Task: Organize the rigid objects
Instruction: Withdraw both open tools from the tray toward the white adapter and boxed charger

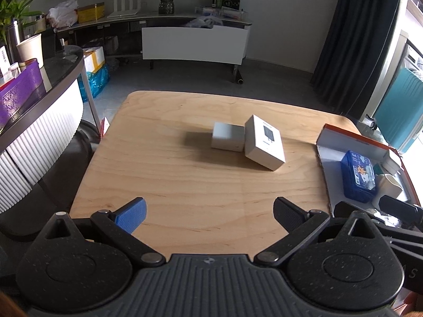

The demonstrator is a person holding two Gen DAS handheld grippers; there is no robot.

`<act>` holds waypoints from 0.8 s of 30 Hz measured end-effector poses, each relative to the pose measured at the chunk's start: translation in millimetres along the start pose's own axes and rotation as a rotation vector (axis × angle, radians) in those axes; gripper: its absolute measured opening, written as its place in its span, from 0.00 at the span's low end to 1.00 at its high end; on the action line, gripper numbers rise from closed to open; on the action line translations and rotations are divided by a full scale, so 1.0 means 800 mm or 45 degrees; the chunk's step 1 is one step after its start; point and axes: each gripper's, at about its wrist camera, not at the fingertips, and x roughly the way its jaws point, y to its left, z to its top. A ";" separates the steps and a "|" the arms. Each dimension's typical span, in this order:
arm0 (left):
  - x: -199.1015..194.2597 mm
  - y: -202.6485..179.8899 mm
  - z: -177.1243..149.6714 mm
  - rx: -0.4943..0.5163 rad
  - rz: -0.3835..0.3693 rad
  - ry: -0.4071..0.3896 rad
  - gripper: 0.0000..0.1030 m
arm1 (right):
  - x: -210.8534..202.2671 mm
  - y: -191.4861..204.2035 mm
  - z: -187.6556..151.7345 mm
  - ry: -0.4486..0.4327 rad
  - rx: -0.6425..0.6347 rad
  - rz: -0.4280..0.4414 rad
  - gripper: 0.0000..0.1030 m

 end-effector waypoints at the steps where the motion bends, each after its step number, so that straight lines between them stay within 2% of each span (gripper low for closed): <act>1: 0.000 0.002 0.001 0.000 0.004 -0.002 1.00 | 0.001 0.002 0.001 0.003 -0.005 0.004 0.90; 24: 0.019 0.039 0.021 -0.060 0.023 -0.024 1.00 | 0.044 0.041 0.017 0.047 -0.075 0.042 0.90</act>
